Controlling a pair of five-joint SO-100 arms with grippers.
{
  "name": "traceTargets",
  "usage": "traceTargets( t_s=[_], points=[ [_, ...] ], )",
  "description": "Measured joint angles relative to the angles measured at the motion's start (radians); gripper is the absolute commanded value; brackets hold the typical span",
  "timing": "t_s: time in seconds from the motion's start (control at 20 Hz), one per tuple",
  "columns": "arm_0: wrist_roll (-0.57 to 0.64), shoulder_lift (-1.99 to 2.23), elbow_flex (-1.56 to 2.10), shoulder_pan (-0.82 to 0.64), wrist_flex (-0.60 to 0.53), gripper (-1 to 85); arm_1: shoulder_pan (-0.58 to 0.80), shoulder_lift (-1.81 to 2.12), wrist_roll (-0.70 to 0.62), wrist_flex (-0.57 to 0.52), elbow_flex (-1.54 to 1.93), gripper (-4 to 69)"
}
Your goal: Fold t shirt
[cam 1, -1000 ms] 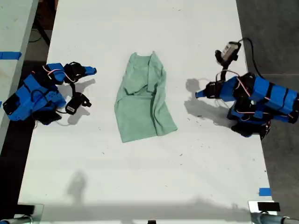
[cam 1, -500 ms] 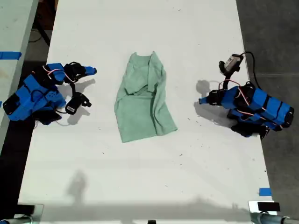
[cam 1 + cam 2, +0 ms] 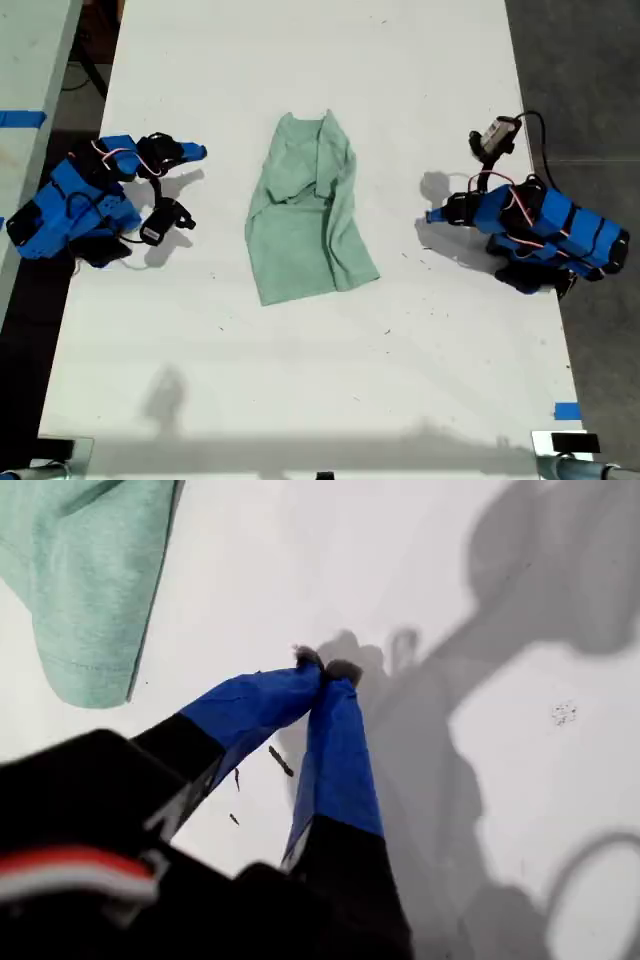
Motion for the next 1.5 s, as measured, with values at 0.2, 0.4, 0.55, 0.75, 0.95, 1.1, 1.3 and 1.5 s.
traceTargets(
  t_s=[0.2,0.4,0.55,0.75,0.95,1.1,1.3,1.5],
  points=[
    [0.0,0.0,0.0,0.0,0.0,0.3,0.0,0.0,0.005,0.0,0.0,0.9],
    [0.0,0.0,0.0,0.0,0.0,-0.3,0.0,0.0,0.009,0.0,0.0,0.9],
    [0.0,0.0,0.0,0.0,0.0,-0.3,0.0,0.0,0.017,0.0,0.0,0.9],
    [0.0,0.0,0.0,0.0,0.0,-0.3,0.0,0.0,0.017,0.0,0.0,0.9],
    [0.0,0.0,0.0,0.0,0.0,-0.3,-0.006,0.0,0.026,0.0,0.0,0.5],
    [0.0,0.0,0.0,0.0,0.0,-0.3,-0.006,0.0,0.028,0.0,0.0,0.5],
    [0.0,0.0,0.0,0.0,0.0,3.5,-0.017,0.0,0.028,0.0,0.0,0.5],
    [0.0,0.0,0.0,0.0,0.0,-0.3,-0.017,0.0,0.028,0.0,0.0,0.5]
  ],
)
